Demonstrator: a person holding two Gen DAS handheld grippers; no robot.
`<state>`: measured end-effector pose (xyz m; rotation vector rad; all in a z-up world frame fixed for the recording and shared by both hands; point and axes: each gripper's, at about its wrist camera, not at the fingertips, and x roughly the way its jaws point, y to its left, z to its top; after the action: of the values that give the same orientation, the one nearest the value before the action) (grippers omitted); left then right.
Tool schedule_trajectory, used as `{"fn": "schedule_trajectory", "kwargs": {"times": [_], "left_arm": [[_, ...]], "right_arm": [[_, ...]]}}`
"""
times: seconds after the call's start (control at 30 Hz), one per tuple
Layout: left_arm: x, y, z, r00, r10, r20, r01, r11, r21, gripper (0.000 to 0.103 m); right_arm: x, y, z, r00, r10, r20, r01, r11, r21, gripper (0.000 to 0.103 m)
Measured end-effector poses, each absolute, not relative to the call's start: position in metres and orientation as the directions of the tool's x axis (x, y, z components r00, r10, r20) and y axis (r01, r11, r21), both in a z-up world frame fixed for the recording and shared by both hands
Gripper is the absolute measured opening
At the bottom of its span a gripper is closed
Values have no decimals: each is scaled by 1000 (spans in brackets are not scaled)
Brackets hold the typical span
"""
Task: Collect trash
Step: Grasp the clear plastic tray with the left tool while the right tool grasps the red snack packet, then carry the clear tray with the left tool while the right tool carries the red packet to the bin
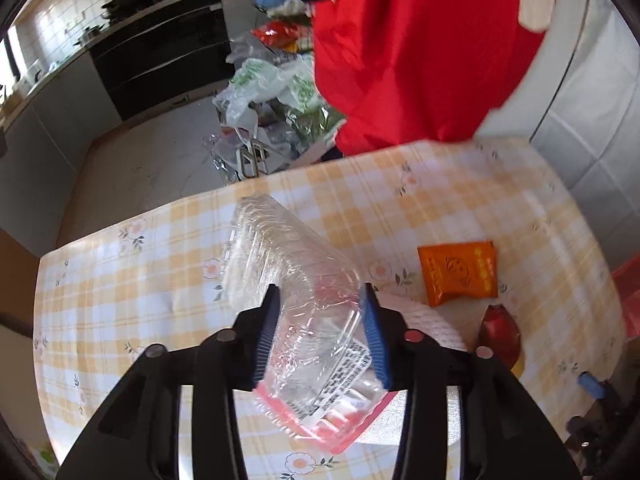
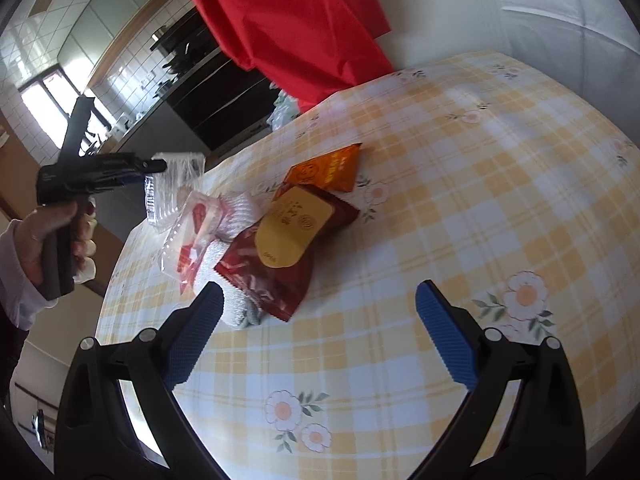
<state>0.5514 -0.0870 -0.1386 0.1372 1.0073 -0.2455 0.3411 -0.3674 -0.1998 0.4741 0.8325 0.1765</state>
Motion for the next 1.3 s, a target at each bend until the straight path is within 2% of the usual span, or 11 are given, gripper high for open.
{"fn": "schedule_trajectory", "kwargs": {"times": [0.13,0.33,0.5,0.57,0.63,0.73,0.77,1.03,1.3], "left_arm": [[539,-62,-123,539,-181,-823,259,965,-42,27],[516,-20,-118,551,-221,-805,223,968,-112,24],[503,7,-119,563,-242,-790,197,968,-156,23],[498,16,-119,569,-234,-789,186,970,-153,23],[492,25,-118,574,-241,-783,175,970,-170,23],[484,32,-117,585,-240,-775,172,970,-170,23],[480,34,-115,591,-236,-771,175,971,-163,23],[434,48,-93,647,-241,-723,187,970,-155,23],[358,61,-62,703,-293,-647,203,956,-213,23]], "right_arm": [[368,-349,-206,625,376,-685,21,868,495,95],[414,-342,-215,630,403,-664,86,814,575,95],[442,-341,-232,608,374,-700,186,790,584,95],[447,-341,-239,593,368,-716,220,782,584,90],[449,-339,-244,577,373,-727,225,783,580,74],[443,-336,-242,577,385,-720,221,775,592,56],[441,-337,-241,580,384,-718,218,776,591,54],[407,-340,-215,645,404,-648,135,775,617,51],[357,-332,-168,701,427,-571,19,789,613,51]]}}
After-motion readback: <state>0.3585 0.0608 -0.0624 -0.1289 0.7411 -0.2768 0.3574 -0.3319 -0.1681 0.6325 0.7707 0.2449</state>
